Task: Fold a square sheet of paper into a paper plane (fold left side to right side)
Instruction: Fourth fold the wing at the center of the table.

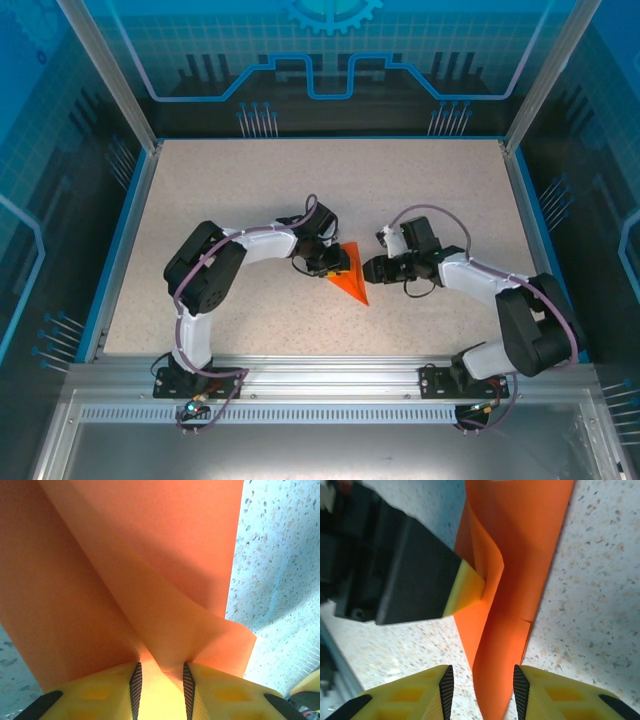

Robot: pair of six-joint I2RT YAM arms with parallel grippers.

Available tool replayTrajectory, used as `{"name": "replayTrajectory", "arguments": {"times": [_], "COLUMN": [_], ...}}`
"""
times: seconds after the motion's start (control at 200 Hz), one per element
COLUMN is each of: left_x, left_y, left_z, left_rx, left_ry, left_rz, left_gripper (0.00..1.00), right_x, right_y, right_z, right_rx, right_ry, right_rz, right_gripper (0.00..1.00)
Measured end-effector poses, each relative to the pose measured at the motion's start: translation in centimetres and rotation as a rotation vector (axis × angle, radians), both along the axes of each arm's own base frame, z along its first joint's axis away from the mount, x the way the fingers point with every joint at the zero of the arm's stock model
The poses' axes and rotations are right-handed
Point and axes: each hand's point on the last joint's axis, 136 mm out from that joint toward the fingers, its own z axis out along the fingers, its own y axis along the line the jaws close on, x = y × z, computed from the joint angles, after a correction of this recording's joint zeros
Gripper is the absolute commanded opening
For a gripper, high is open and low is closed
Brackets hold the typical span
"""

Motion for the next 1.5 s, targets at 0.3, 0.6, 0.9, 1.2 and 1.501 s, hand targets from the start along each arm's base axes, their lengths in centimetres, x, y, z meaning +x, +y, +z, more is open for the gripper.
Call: {"name": "replayTrajectory", "arguments": {"times": [0.3,0.6,0.9,1.2,1.501], "left_x": [0.0,0.0,0.0,0.0,-0.1], "left_y": [0.0,-0.1,-0.1,-0.1,-0.1], "left_z": [0.0,0.0,0.0,0.0,0.0], "left_rx": [0.0,0.0,0.0,0.0,-0.001], "left_ry": [0.0,-0.001,-0.001,-0.001,-0.001], "left_rz": [-0.001,-0.002,-0.002,-0.002,-0.003], "left_gripper": [0.32,0.32,0.32,0.33,0.33], "right_x": [1.8,2.2,2.6,2.9,3.3], "right_y": [1.7,2.2,2.4,2.0,1.3], "right_z": [-0.9,-2.7,-3.0,-3.1,-3.6], "right_rx": [0.132,0.138,0.135,0.097,0.036], "right_ry": [0.152,0.22,0.226,0.217,0.211], "right_rz": [-0.004,-0.011,-0.003,-0.008,-0.031], "right_gripper": [0.38,0.26,0.0,0.0,0.0]}}
